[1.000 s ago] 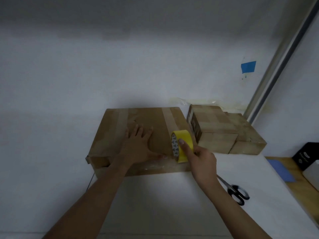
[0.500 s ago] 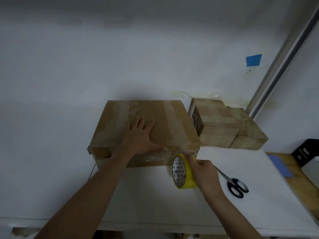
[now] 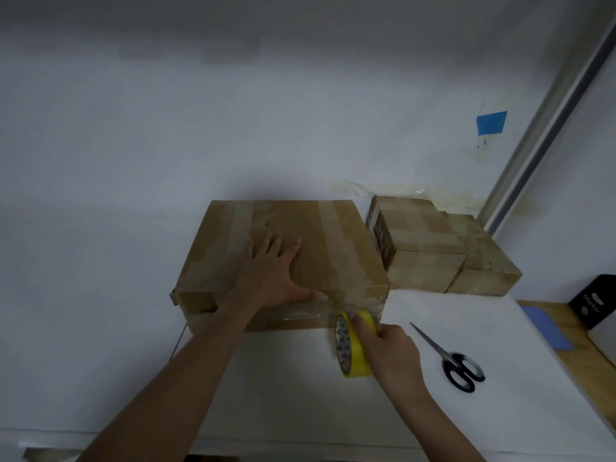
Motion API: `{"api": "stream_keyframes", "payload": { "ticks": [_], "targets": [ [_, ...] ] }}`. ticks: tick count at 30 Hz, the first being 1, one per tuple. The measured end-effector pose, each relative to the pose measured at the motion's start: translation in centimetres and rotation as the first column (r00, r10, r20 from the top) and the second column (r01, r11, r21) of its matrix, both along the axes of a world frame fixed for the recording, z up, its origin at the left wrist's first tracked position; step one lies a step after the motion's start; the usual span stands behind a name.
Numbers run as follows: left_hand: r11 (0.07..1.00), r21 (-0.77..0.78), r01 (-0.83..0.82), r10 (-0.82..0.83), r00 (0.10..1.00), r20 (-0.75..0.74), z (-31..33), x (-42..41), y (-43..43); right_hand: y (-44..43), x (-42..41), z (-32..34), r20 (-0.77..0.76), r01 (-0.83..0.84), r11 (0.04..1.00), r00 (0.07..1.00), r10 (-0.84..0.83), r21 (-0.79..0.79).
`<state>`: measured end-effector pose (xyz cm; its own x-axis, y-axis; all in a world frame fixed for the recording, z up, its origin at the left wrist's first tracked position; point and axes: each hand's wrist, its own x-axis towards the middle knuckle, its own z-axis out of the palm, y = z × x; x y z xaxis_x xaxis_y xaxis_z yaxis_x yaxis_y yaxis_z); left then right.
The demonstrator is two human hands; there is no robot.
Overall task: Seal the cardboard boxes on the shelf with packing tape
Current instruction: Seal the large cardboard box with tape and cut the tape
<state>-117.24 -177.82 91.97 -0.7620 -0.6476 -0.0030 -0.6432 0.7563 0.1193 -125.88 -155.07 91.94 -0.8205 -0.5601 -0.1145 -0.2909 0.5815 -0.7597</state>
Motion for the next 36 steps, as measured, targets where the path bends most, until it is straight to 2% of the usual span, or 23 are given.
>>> {"api": "stream_keyframes", "payload": {
  "ticks": [4,7,12,15,18,22,25,27,28,30,32,34,36],
  "targets": [
    [1.0,0.001,0.013,-0.013,0.999,-0.04,-0.1,0.3,0.1,0.4,0.5,-0.6,0.081,-0.077,0.997,0.994,0.079,-0.026],
    [1.0,0.005,0.008,-0.008,0.999,-0.043,0.0,0.4,0.2,0.5,0.3,-1.2,0.089,-0.036,0.998,0.995,0.041,-0.059],
    [1.0,0.009,0.004,-0.004,1.0,-0.014,0.5,0.3,0.4,0.6,0.2,-1.1,0.015,-0.002,0.998,1.0,0.003,-0.07],
    [1.0,0.008,0.006,-0.006,1.0,-0.006,0.7,0.3,0.4,0.2,-0.2,-0.9,-0.003,0.021,1.0,1.0,-0.021,-0.008],
    [1.0,0.023,0.004,-0.004,1.0,-0.014,0.8,0.3,0.4,0.5,-0.3,-1.4,0.135,-0.049,0.988,0.99,0.029,0.15],
    [0.999,0.032,0.015,-0.013,0.997,-0.075,1.0,0.6,0.6,1.1,0.1,-2.0,0.136,-0.032,0.993,0.991,0.017,0.115],
    [0.997,0.08,0.022,-0.004,0.976,-0.216,0.9,1.2,1.5,1.2,0.9,-1.3,0.188,-0.029,0.998,0.982,0.02,0.049],
    [0.993,0.117,0.022,0.024,0.925,-0.379,0.4,1.7,2.6,1.5,1.2,-1.1,0.24,-0.042,0.999,0.97,0.04,0.001],
    [0.993,0.111,0.029,0.03,0.871,-0.491,-0.2,1.9,3.6,1.6,1.3,-1.0,0.267,-0.045,0.999,0.962,0.05,-0.025],
    [1.0,0.016,0.022,-0.004,0.701,-0.713,-1.8,2.3,6.4,1.7,1.3,-1.1,0.305,-0.053,0.997,0.95,0.066,-0.051],
    [1.0,0.014,-0.005,0.014,0.566,-0.824,-3.3,2.7,9.8,1.8,1.3,-1.1,0.337,-0.057,0.995,0.938,0.08,-0.078],
    [0.976,0.217,-0.009,0.186,0.551,-0.814,-4.3,2.9,13.0,1.8,1.2,-1.4,0.356,-0.059,0.993,0.93,0.093,-0.106],
    [0.875,0.484,-0.02,0.404,0.582,-0.706,-5.0,2.6,15.3,1.8,1.2,-1.7,0.344,-0.06,0.993,0.935,0.09,-0.097]
  ]
}}
